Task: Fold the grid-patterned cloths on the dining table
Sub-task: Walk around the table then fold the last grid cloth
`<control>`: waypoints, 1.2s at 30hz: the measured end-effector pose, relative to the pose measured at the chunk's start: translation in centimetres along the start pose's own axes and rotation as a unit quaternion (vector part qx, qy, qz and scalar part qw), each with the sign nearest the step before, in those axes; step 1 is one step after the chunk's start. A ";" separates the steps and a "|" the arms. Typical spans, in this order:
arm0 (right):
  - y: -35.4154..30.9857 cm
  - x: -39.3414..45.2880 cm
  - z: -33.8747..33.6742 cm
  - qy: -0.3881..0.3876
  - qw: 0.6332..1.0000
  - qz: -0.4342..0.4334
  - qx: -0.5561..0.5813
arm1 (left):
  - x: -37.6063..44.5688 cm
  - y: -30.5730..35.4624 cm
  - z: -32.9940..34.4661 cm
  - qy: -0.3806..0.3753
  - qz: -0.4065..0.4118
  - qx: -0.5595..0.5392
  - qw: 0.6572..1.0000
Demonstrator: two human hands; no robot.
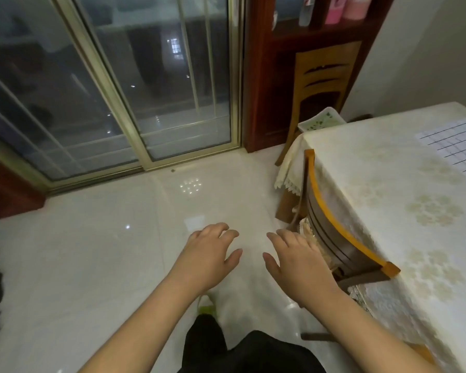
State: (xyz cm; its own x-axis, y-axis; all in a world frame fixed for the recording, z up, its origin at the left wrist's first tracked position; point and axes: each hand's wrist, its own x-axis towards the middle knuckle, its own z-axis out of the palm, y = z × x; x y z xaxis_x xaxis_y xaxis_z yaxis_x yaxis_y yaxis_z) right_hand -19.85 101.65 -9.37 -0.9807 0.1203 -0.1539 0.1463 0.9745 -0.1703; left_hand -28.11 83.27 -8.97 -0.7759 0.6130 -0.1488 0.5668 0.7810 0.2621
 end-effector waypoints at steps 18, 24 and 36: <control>-3.4 23.0 -2.9 0.044 0.990 0.129 -0.021 | 23.9 -11.9 -7.0 -0.023 0.166 0.064 0.984; 0.9 28.7 -3.2 0.068 0.980 0.187 -0.016 | 33.2 -10.8 -6.9 -0.024 0.223 0.080 0.971; 10.4 39.2 -6.9 0.075 0.954 0.288 0.023 | 49.4 -5.8 -8.7 -0.080 0.330 0.092 0.936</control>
State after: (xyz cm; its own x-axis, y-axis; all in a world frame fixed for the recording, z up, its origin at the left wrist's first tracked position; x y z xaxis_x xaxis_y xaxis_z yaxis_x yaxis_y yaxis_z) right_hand -57.68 117.80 -10.46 -0.7427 0.6630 -0.0939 0.6691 0.7292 -0.1436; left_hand -72.15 107.99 -9.51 -0.1957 0.9679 -0.1575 0.9579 0.2231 0.1809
